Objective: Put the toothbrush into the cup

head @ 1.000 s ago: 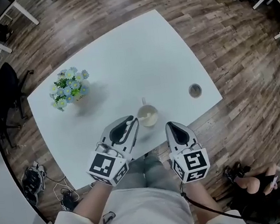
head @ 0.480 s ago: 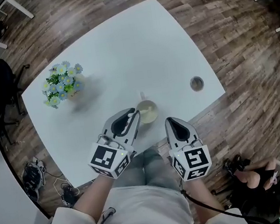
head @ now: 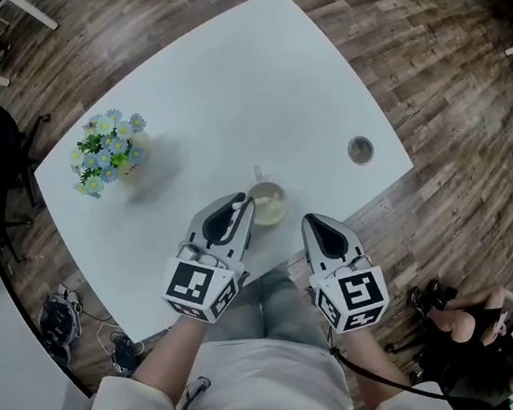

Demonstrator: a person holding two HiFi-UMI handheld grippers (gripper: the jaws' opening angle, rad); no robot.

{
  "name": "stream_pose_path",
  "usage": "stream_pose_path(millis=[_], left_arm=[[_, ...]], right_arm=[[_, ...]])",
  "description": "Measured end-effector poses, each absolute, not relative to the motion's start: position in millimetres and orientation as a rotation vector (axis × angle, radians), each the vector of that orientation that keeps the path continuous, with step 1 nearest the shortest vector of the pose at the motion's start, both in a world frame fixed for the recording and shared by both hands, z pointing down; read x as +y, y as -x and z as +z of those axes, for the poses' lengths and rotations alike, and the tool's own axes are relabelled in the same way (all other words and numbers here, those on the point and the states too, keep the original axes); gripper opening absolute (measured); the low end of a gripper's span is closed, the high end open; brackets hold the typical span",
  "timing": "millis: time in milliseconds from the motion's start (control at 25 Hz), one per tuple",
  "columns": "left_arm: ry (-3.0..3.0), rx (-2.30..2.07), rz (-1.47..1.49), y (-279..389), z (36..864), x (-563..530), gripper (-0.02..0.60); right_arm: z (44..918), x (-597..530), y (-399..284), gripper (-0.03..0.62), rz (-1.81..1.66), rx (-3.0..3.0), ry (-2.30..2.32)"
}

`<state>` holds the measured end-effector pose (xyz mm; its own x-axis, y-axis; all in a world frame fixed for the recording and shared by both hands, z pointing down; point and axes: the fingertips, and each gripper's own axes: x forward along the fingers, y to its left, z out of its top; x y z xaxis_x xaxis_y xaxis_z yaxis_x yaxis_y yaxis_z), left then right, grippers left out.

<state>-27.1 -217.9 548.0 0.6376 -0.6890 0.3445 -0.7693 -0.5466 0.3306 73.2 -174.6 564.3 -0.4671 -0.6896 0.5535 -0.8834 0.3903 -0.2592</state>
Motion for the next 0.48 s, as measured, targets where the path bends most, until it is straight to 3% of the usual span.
stream_pose_path(millis=[480], left_arm=[[-2.322,-1.248,0.302,49.6,563.9,-222.4,0.08]], right_arm=[[567.7,-174.2,-68.6,0.02,0.76,-2.303,-1.342]])
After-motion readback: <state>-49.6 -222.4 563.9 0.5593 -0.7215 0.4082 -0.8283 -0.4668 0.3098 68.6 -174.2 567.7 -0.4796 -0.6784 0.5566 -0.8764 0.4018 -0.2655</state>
